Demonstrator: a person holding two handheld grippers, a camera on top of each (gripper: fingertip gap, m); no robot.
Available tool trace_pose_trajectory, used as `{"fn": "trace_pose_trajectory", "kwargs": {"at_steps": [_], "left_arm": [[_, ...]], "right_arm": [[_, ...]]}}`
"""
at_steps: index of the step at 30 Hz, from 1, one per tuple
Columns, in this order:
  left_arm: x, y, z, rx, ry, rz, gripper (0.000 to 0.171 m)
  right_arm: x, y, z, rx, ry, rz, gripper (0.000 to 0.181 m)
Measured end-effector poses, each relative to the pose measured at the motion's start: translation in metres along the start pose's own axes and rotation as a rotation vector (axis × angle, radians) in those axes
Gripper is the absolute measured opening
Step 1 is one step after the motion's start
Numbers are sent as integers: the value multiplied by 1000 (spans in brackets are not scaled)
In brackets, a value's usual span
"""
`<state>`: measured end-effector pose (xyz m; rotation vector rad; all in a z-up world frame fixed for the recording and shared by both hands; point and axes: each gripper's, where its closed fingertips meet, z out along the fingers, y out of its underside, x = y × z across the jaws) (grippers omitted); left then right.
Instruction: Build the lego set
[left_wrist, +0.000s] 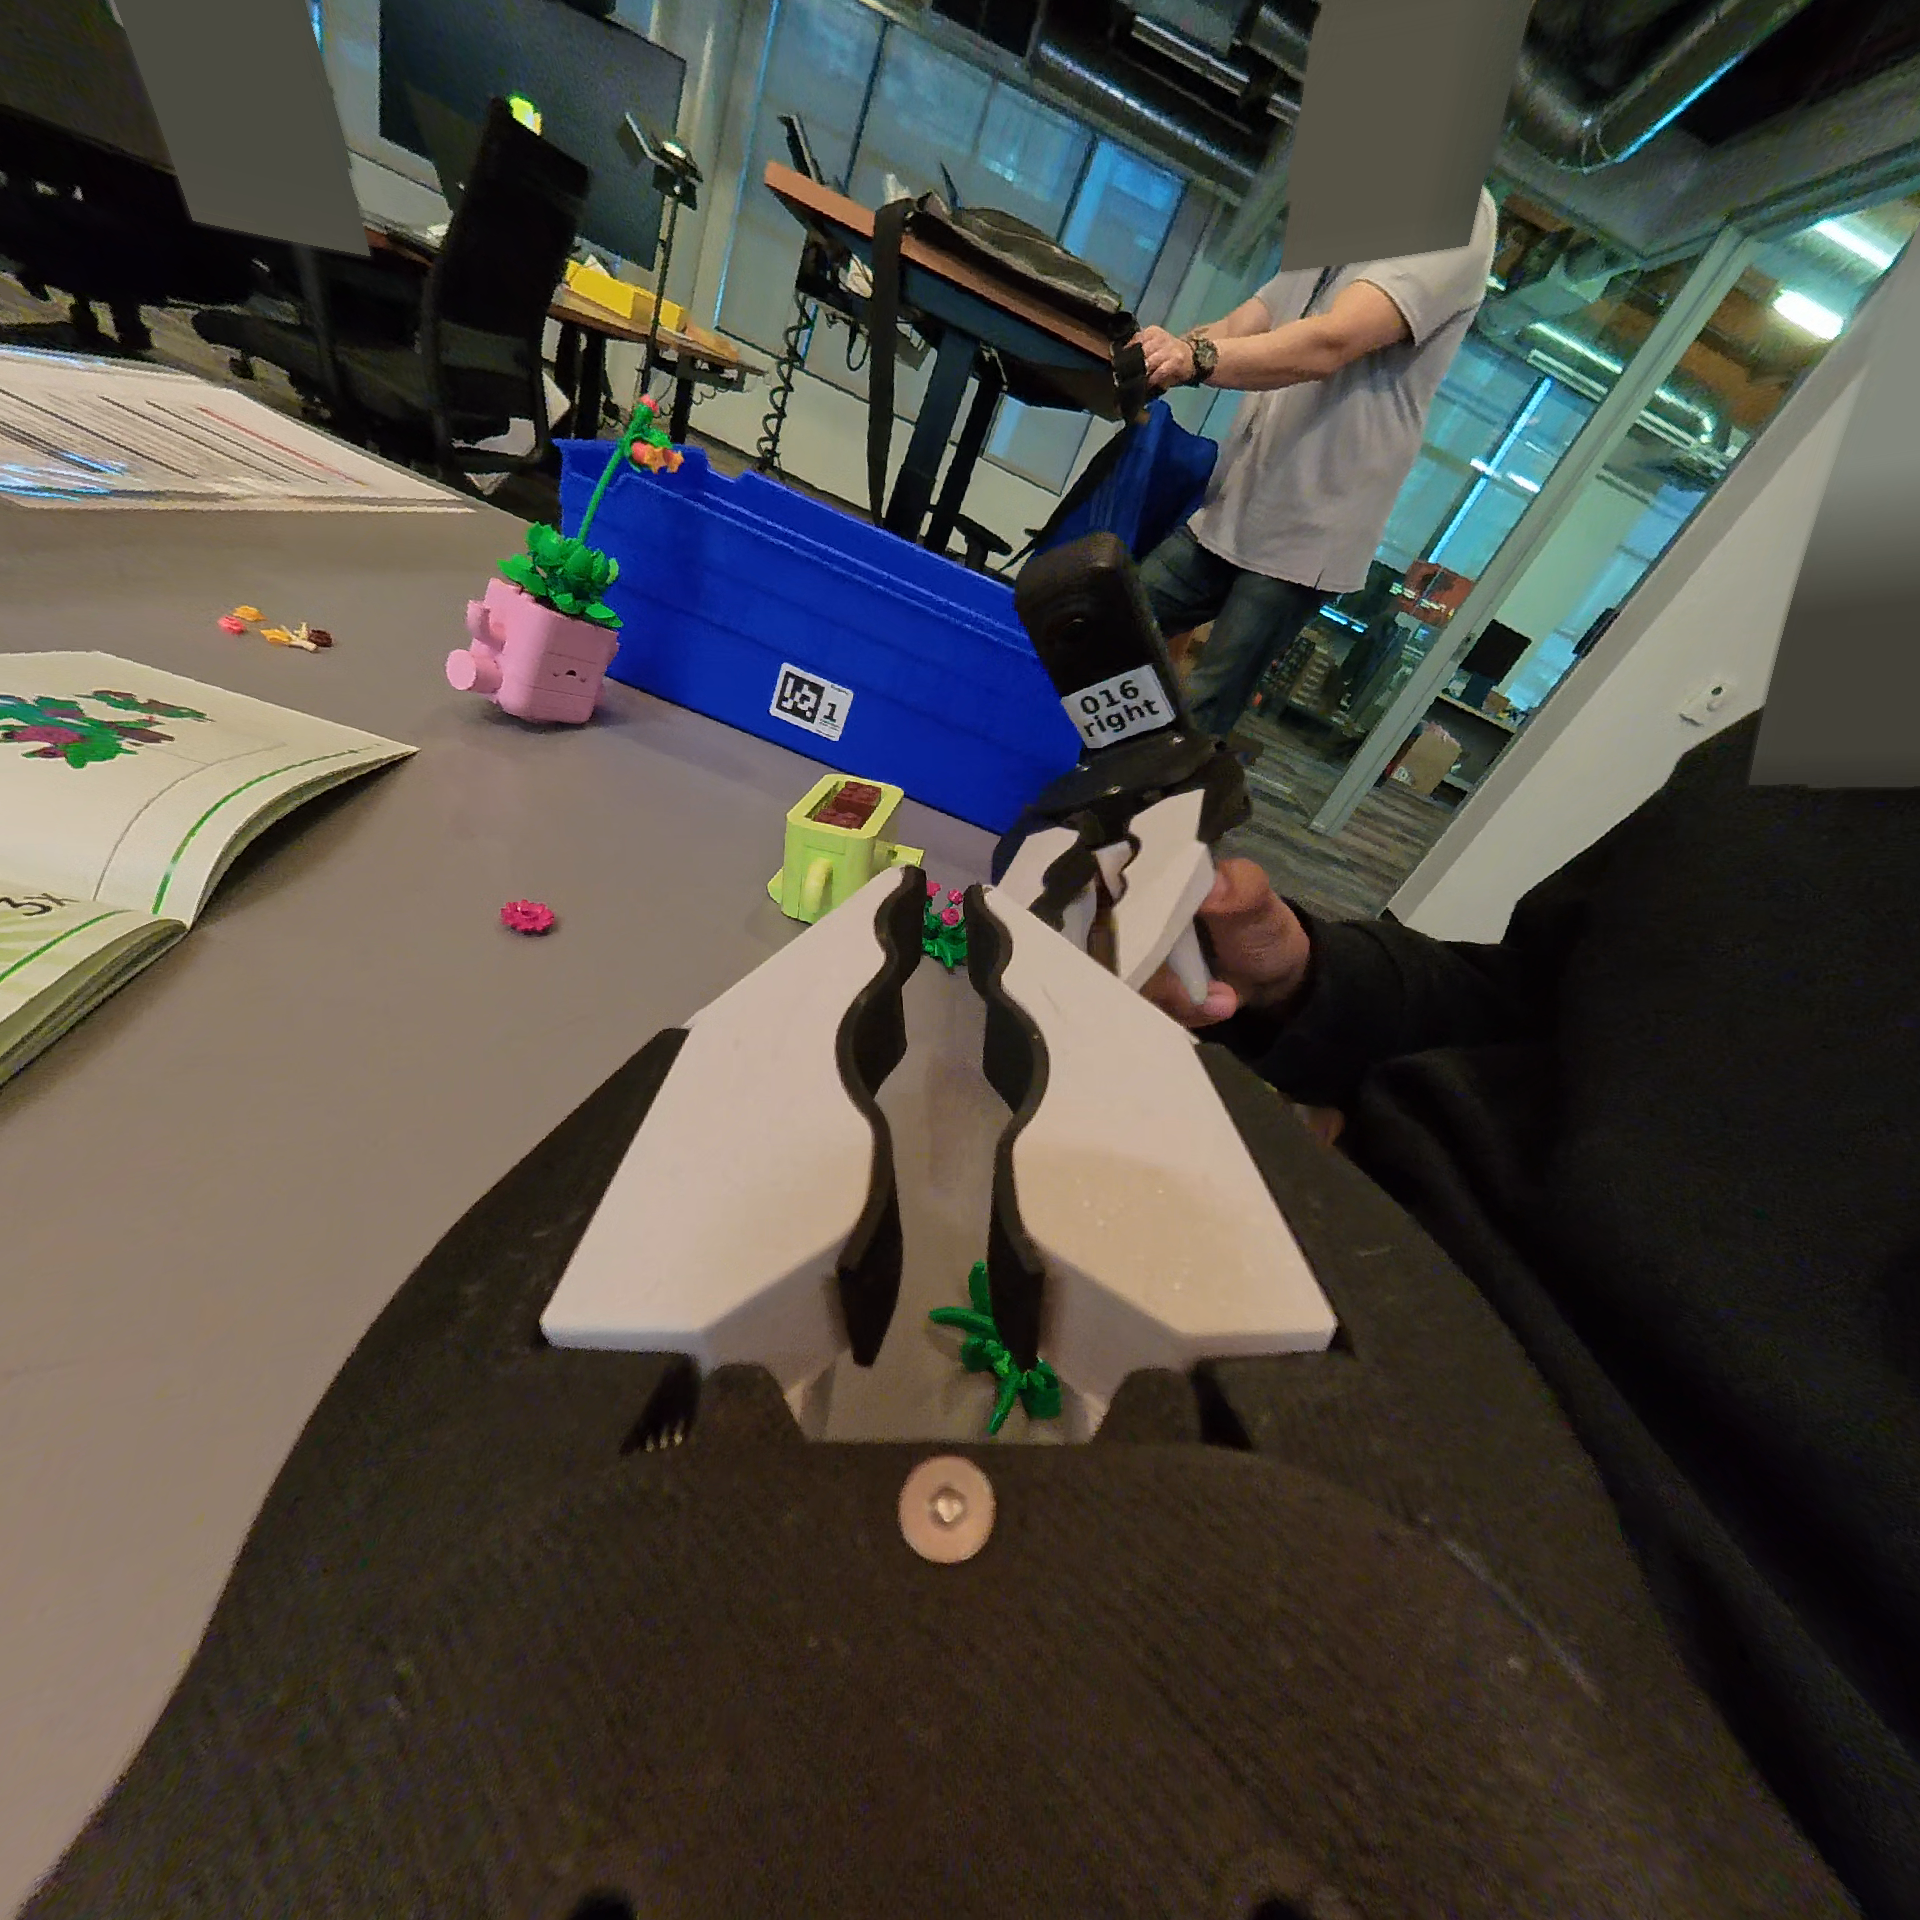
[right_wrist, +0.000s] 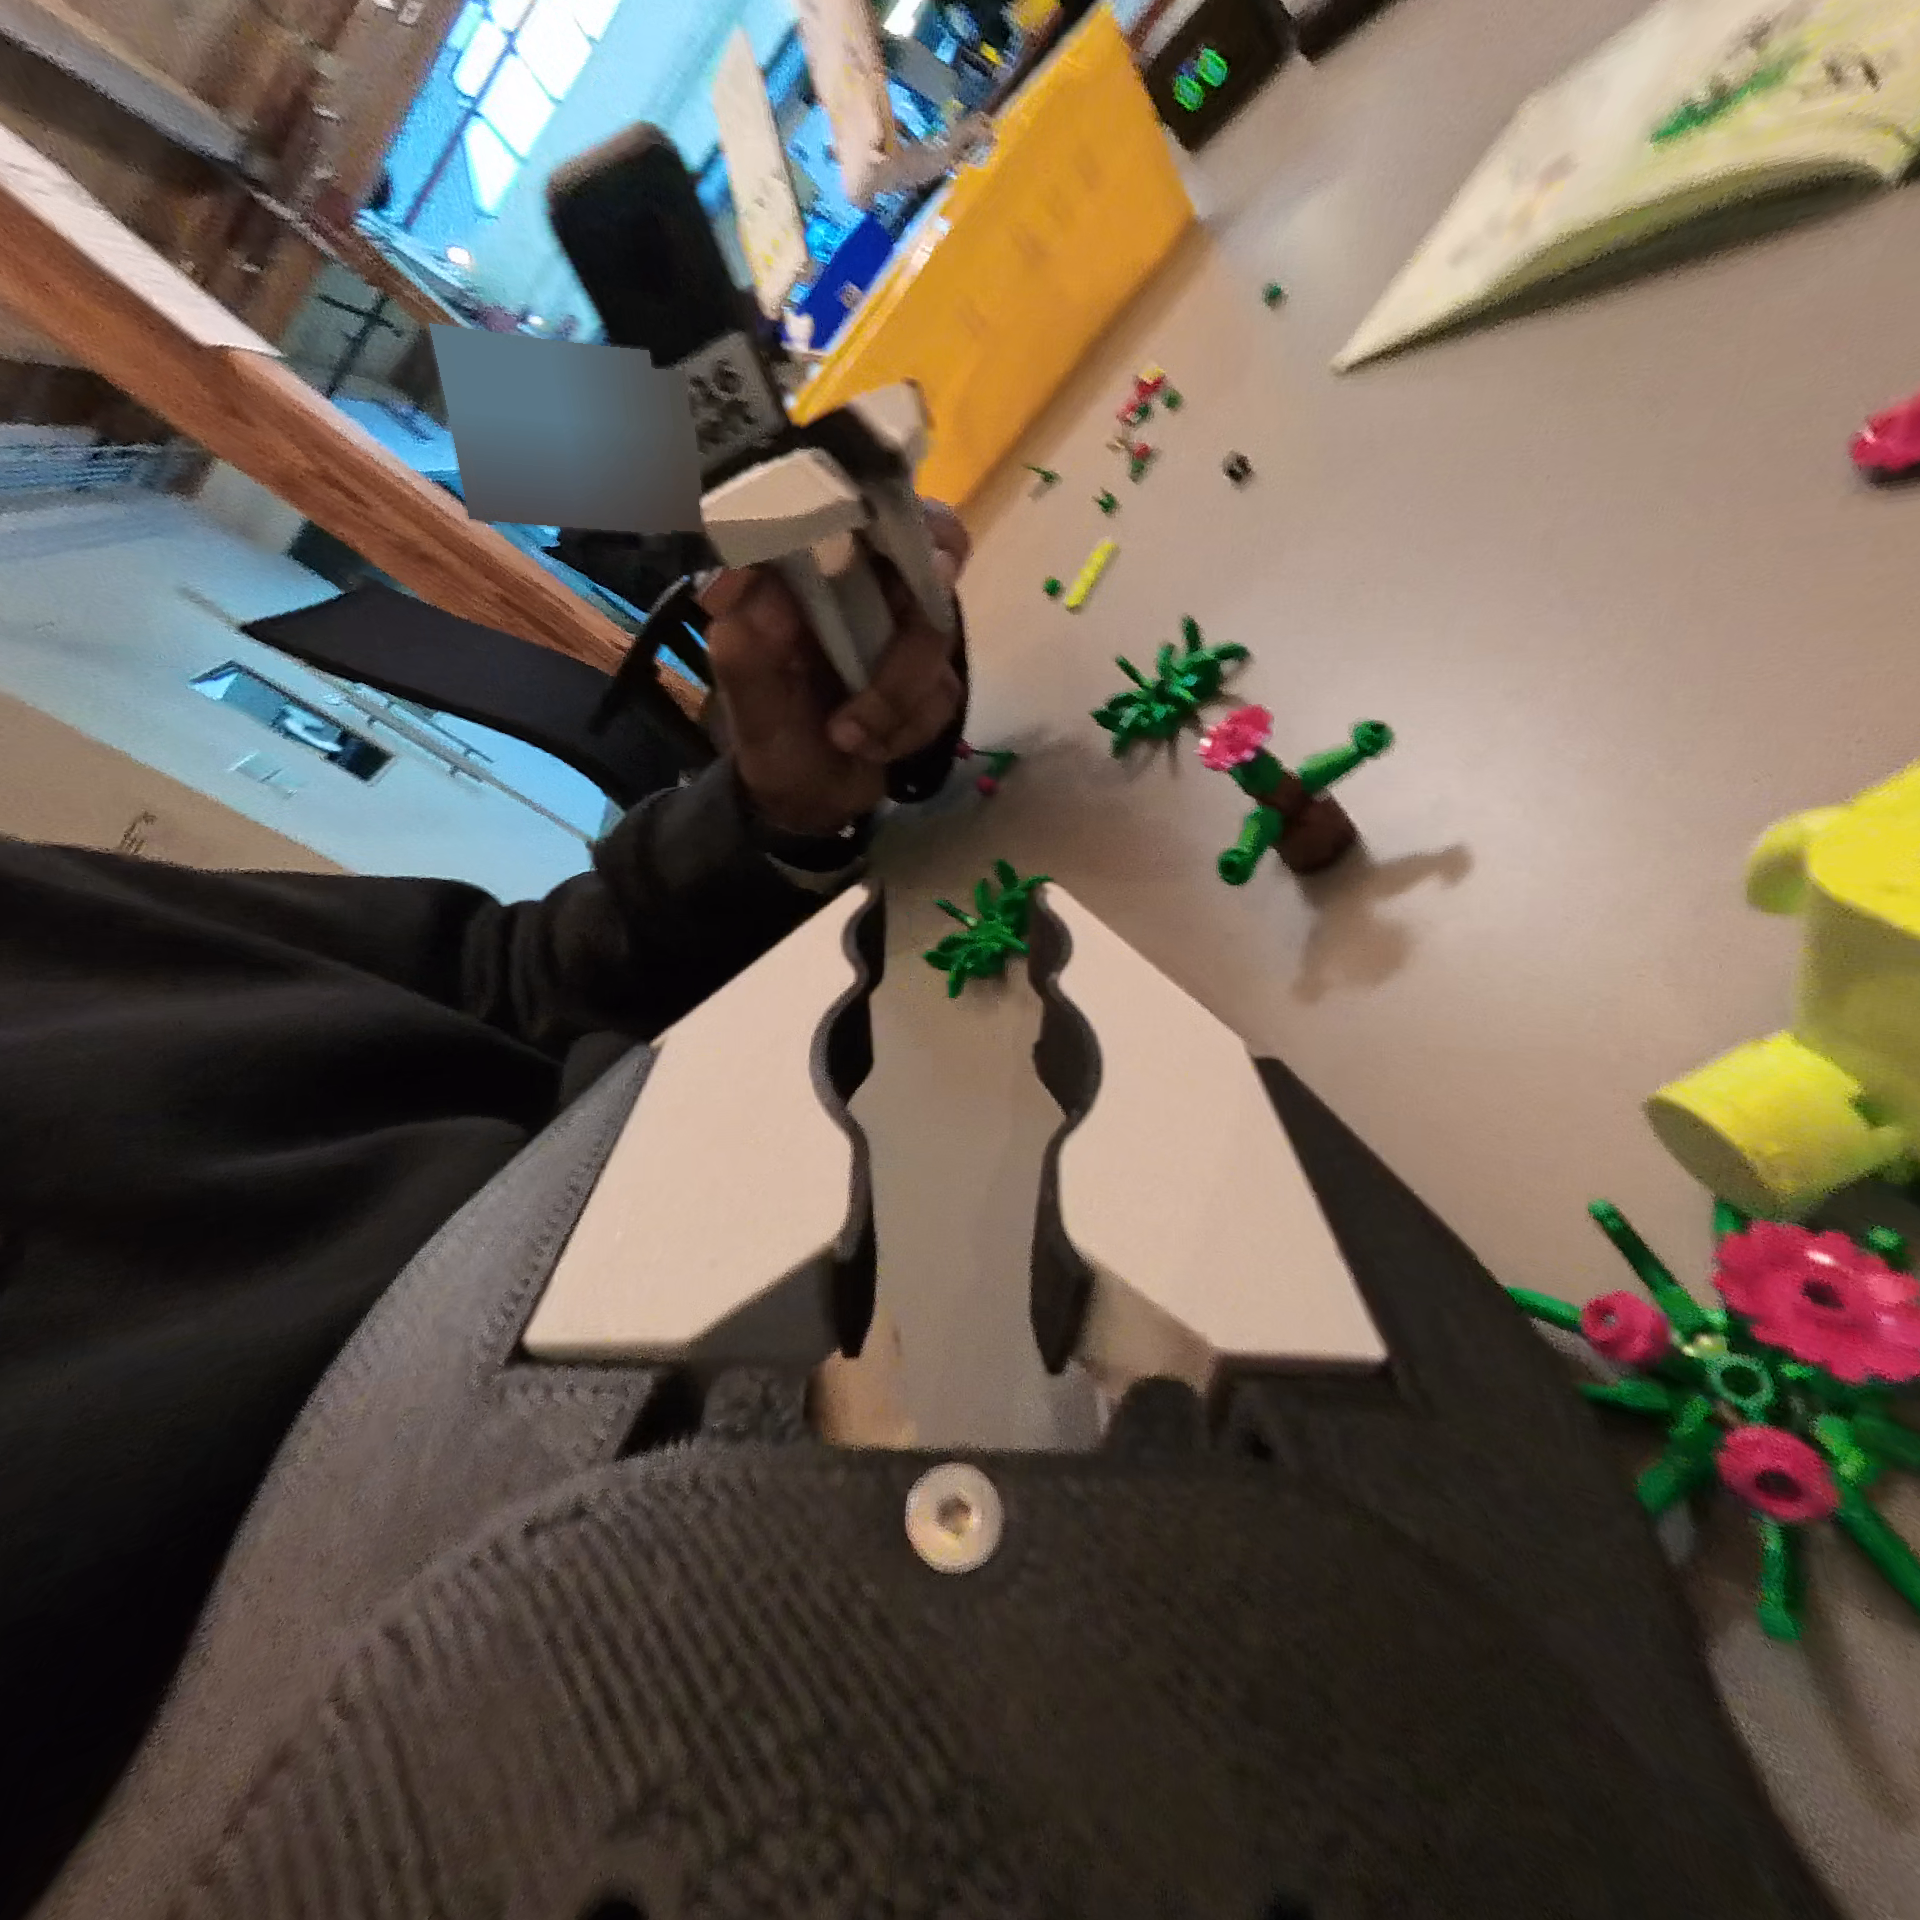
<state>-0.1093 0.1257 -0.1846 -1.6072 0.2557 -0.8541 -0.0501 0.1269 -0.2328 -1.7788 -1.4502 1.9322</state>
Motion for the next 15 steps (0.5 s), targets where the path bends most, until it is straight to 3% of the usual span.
{"fn": "trace_pose_trajectory", "kwargs": {"at_steps": [8,15], "left_arm": [[1,6,3,-33,26,-54,5],[42,93,22,-681,4,38,6]], "right_arm": [[-18,-6,-6,63,-39,-130,24],[-16,-41,-28,306,28,-248,20]]}}
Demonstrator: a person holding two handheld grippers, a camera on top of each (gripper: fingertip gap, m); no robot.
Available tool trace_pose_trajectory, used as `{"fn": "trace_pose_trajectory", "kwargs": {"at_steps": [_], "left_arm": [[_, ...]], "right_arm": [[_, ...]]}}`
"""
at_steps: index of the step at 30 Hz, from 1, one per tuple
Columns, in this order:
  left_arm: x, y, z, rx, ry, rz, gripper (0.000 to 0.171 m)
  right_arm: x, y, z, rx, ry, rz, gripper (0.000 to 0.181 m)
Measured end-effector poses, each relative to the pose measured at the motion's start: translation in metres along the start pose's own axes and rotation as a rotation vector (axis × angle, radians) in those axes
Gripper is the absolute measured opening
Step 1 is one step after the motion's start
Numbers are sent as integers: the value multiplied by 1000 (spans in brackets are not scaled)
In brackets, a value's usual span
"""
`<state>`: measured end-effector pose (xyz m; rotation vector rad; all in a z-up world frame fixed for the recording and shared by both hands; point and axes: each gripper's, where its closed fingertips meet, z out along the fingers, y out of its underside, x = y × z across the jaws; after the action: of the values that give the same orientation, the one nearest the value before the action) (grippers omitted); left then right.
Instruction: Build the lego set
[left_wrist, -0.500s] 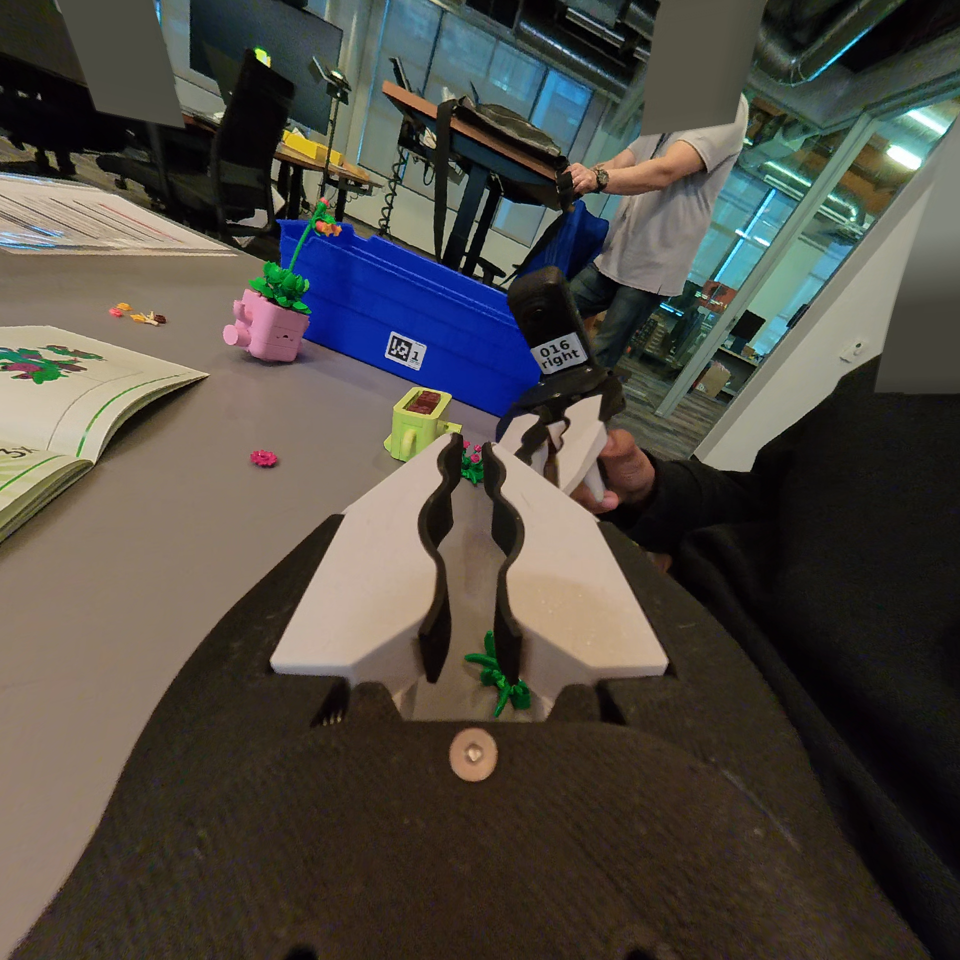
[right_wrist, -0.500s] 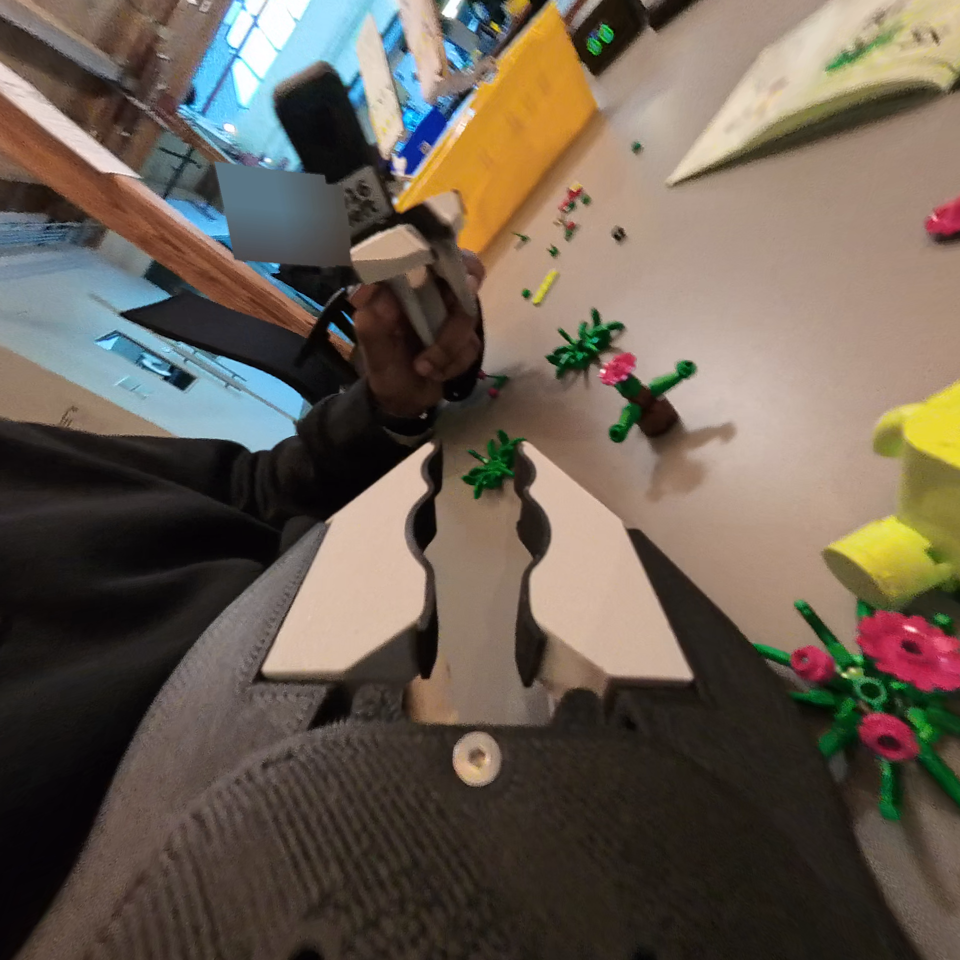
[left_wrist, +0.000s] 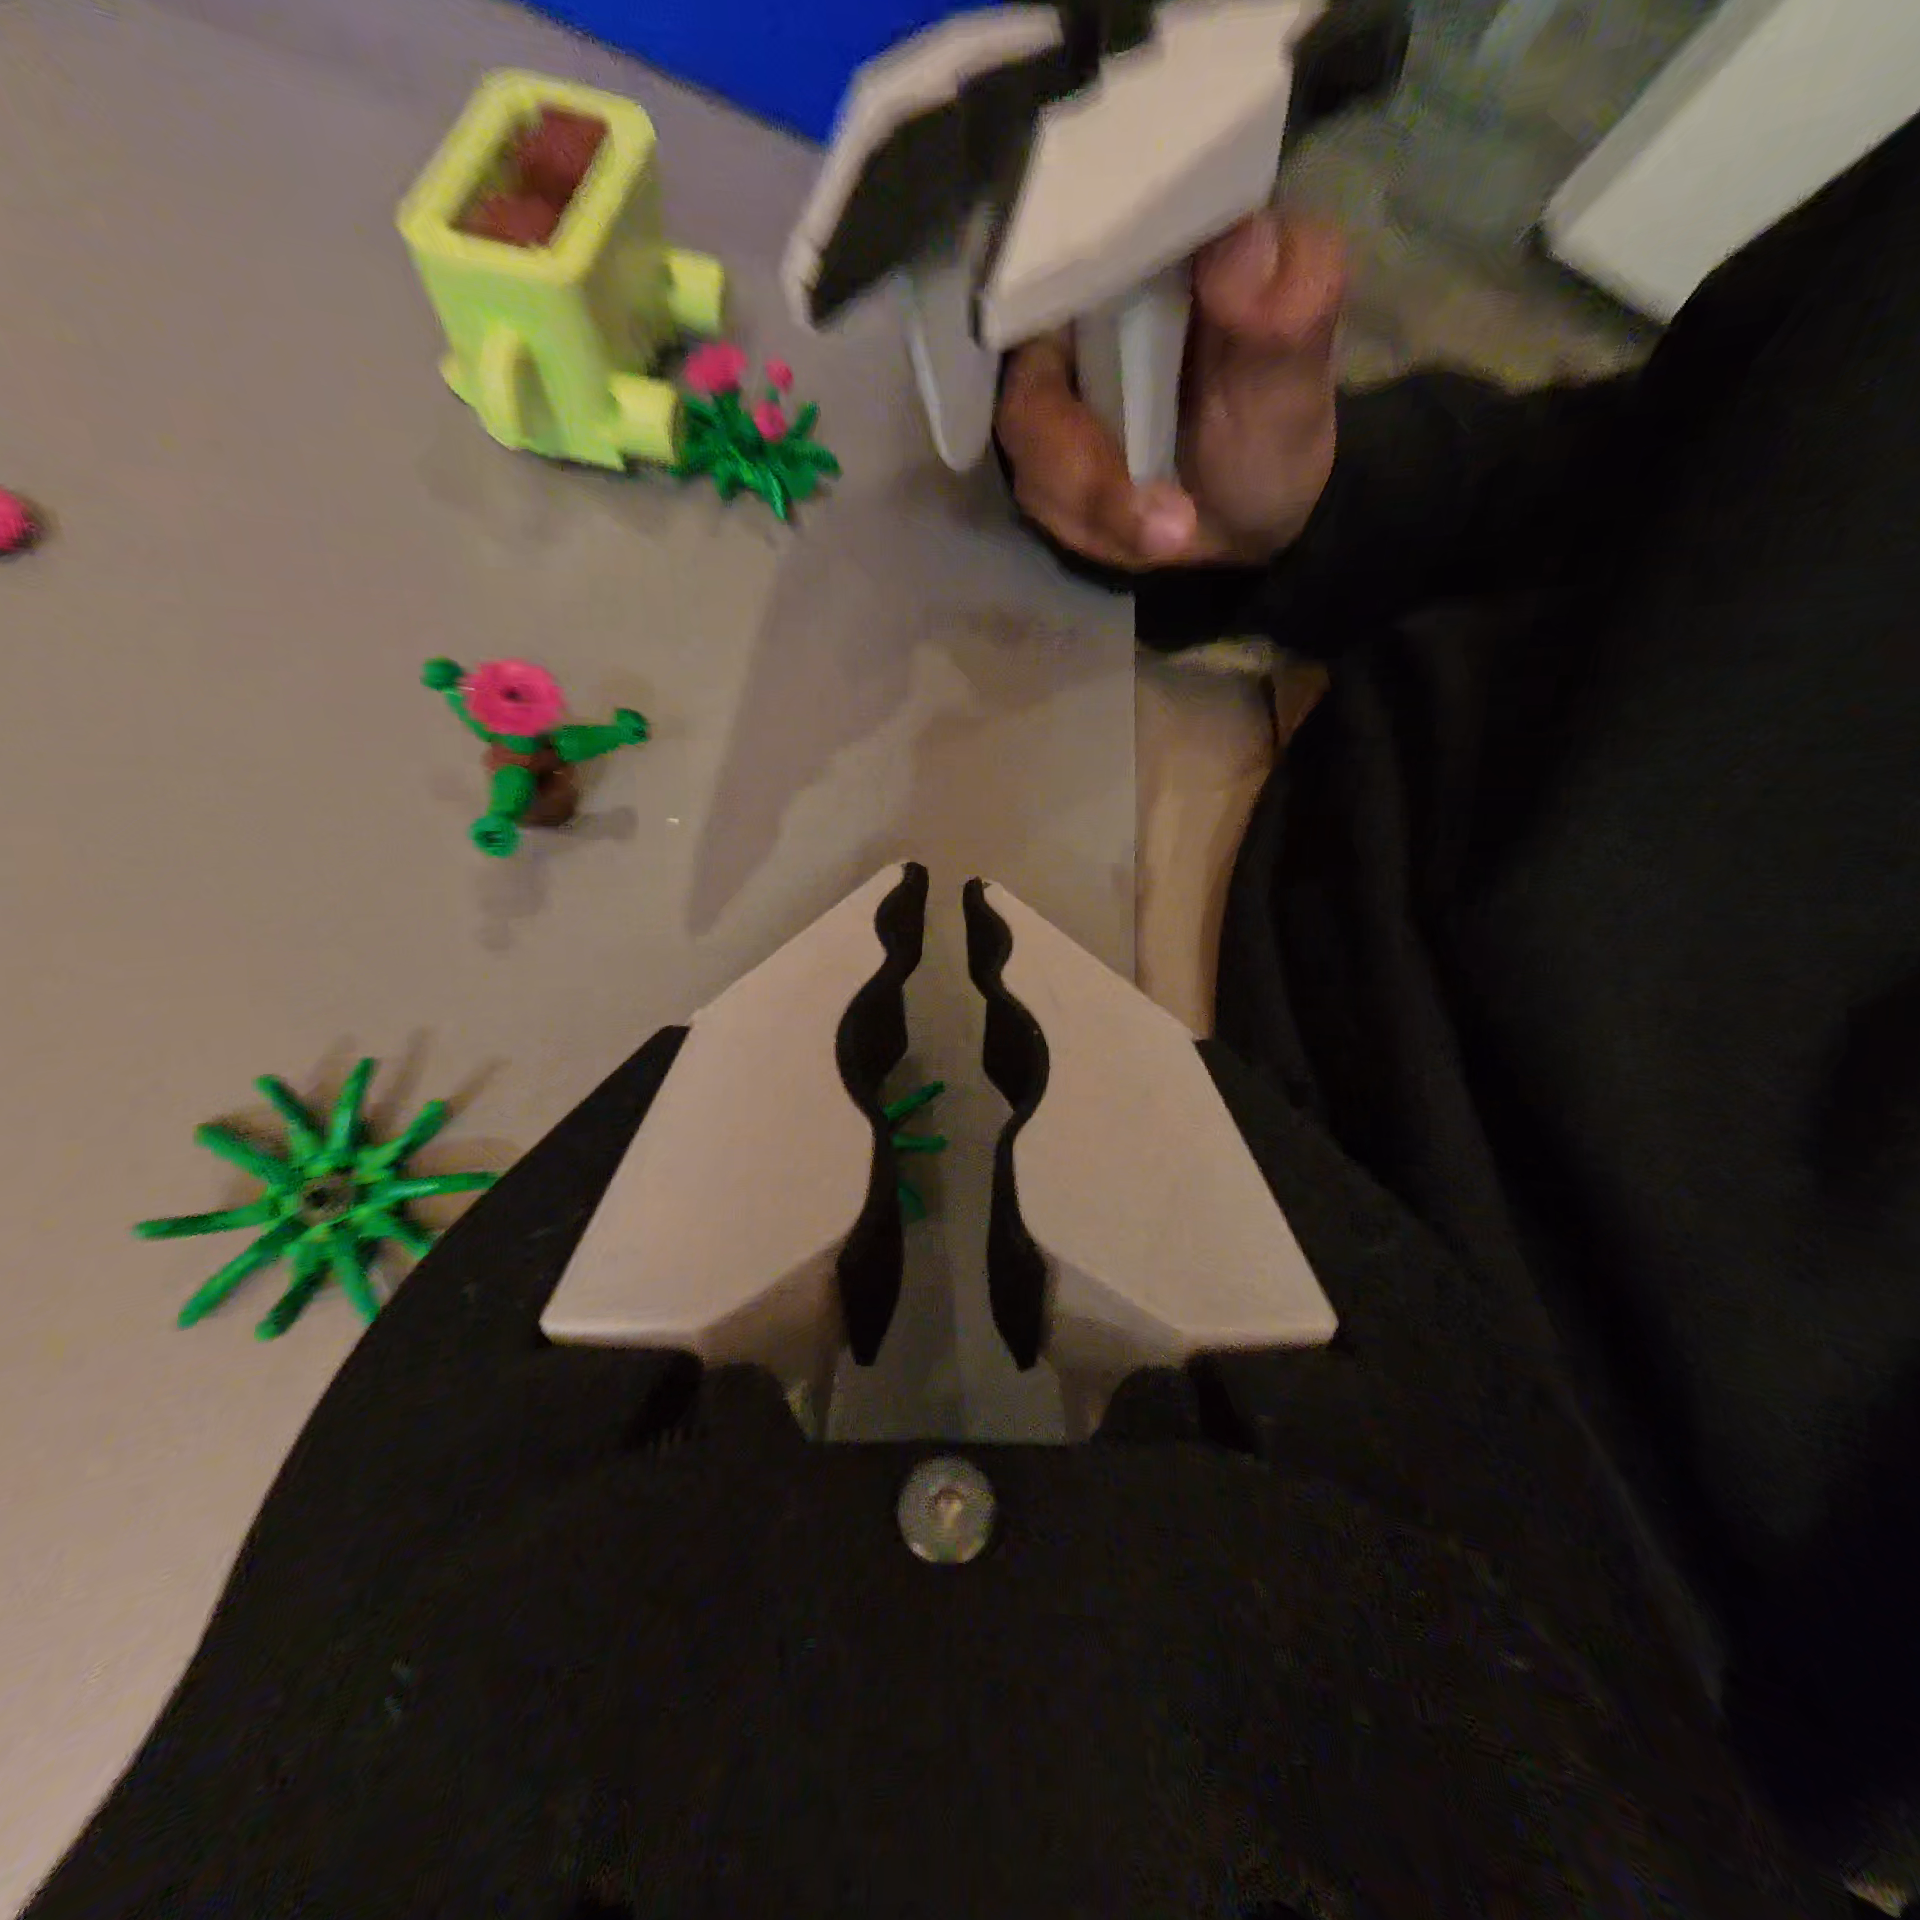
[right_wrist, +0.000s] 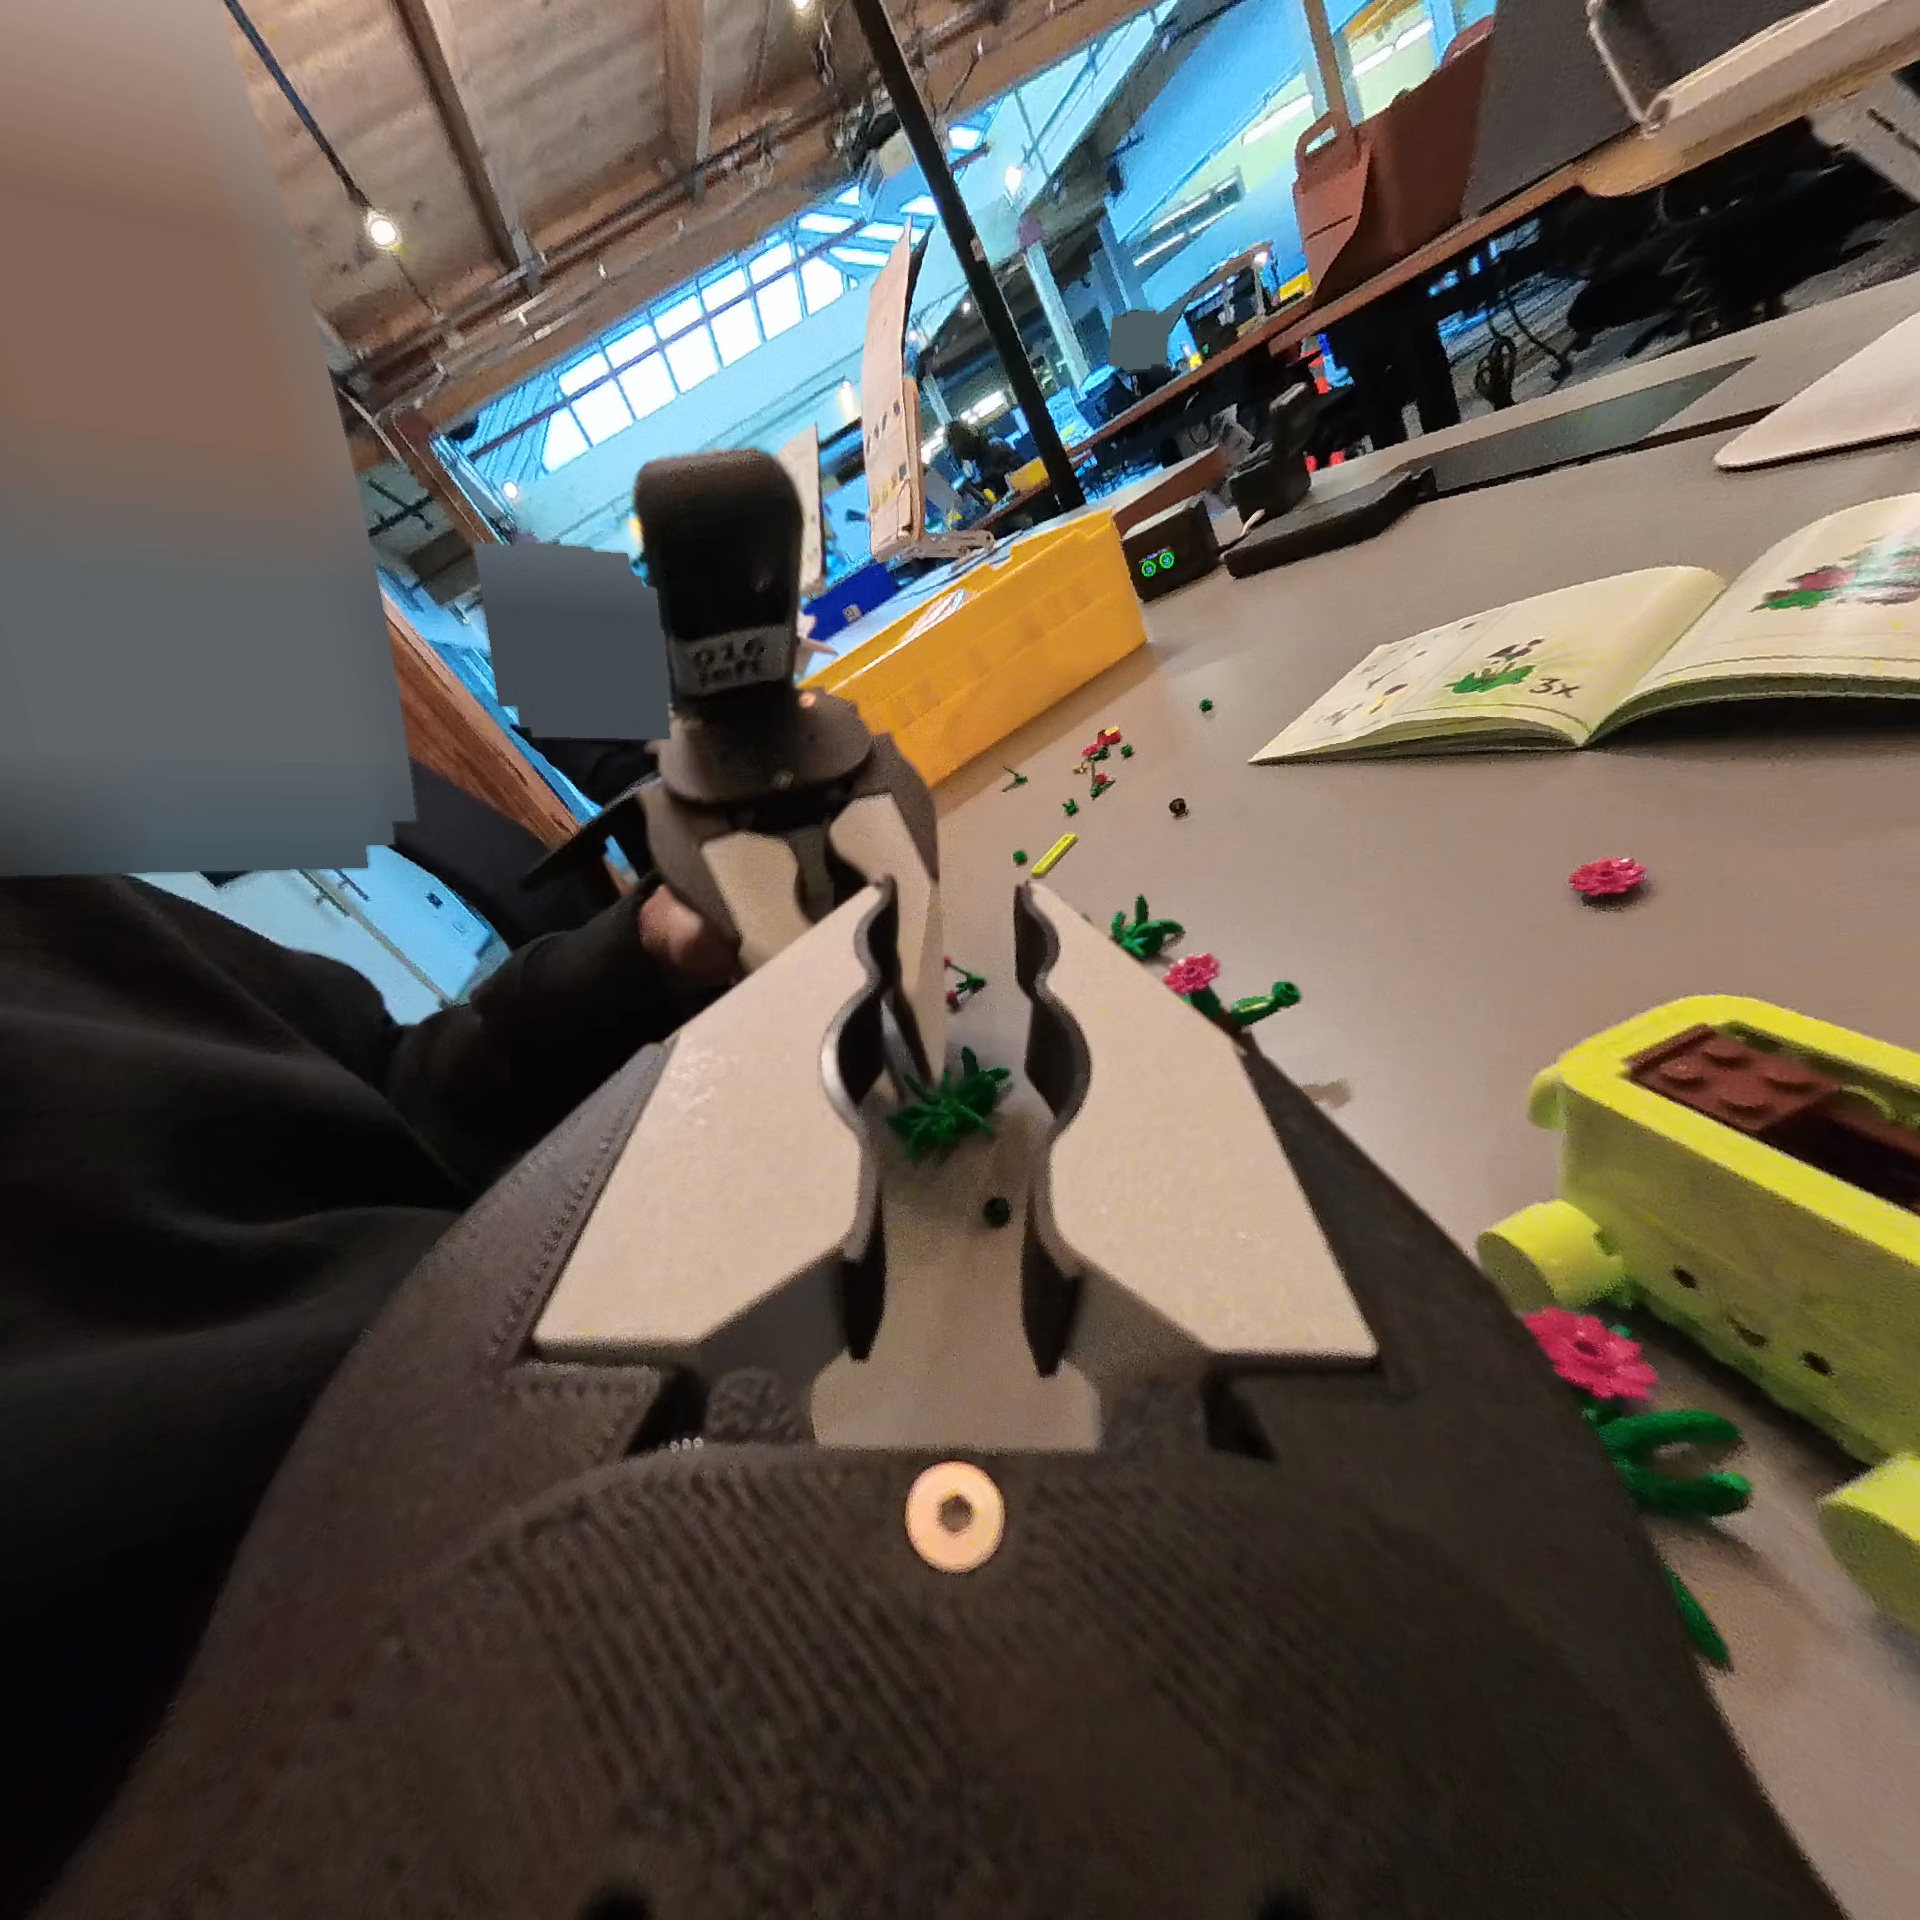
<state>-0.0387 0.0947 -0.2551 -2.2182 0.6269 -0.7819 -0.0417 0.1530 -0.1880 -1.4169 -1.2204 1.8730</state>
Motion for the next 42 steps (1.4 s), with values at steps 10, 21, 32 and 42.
{"fn": "trace_pose_trajectory", "kwargs": {"at_steps": [10,21,32,42], "left_arm": [[-6,7,24,-211,-222,63,15],[-15,26,29,-255,-209,18,9],[-5,-27,7,139,-92,-48,5],[20,-78,-48,631,517,-459,4]], "right_arm": [[2,-9,-8,68,-43,78,25],[2,-8,-6,68,-56,109,28],[-12,-15,-8,118,-60,-39,34],[-46,-2,-1,204,277,-1100,16]]}}
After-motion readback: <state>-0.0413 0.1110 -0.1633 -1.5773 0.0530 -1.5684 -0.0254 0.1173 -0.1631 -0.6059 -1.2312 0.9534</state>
